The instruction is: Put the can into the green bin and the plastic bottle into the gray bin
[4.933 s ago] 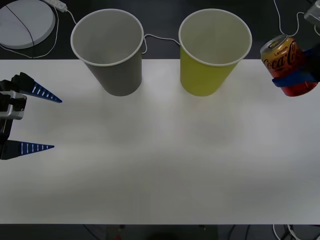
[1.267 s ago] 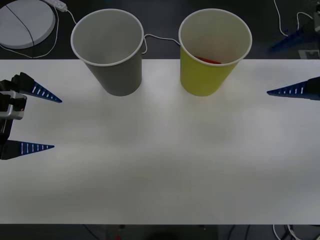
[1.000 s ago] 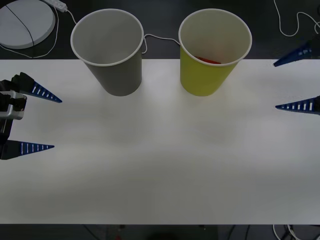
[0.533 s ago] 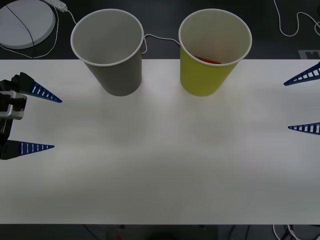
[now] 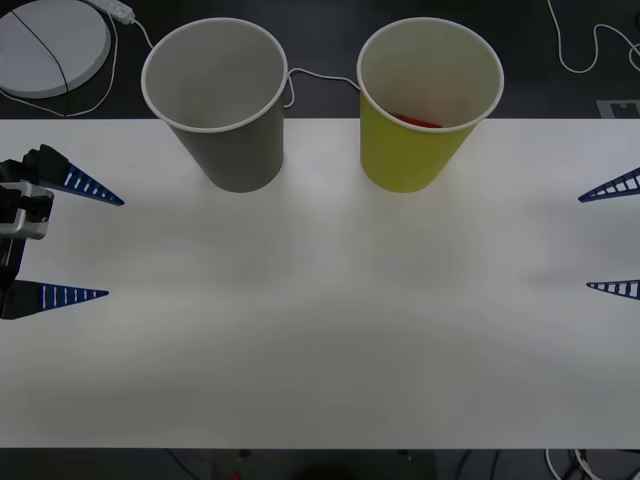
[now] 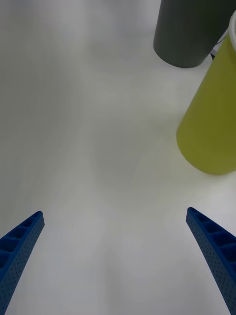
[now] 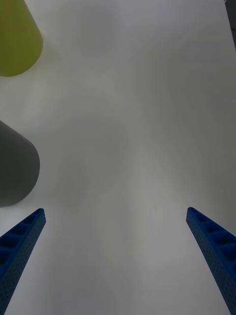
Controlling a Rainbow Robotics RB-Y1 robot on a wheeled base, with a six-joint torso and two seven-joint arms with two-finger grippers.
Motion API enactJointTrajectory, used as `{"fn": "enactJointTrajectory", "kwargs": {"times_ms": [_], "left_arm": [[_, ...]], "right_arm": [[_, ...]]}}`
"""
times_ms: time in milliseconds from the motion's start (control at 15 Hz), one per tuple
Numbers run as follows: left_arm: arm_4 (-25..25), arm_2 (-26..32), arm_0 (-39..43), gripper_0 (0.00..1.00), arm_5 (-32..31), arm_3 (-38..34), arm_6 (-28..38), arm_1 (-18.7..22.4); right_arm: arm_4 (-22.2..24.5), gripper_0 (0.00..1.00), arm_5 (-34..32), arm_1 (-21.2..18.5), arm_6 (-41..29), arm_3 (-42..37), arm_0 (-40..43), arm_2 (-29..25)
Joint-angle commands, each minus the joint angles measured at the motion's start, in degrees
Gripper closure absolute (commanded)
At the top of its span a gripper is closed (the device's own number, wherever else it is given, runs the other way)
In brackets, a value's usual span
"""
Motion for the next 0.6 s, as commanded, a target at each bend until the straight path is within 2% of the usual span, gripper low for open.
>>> {"fn": "enactJointTrajectory", "kwargs": {"times_ms": [67, 600], "left_arm": [[0.00, 0.00, 0.00, 0.00, 0.00, 0.00, 0.00, 0.00], [0.00, 0.00, 0.00, 0.00, 0.00, 0.00, 0.00, 0.00]], "right_arm": [[-1.20, 0.00, 0.00, 0.47, 0.93, 0.45, 1.42, -0.68], [-1.02, 0.00, 0.00, 1.44, 1.55, 0.54, 1.77, -1.38]]}}
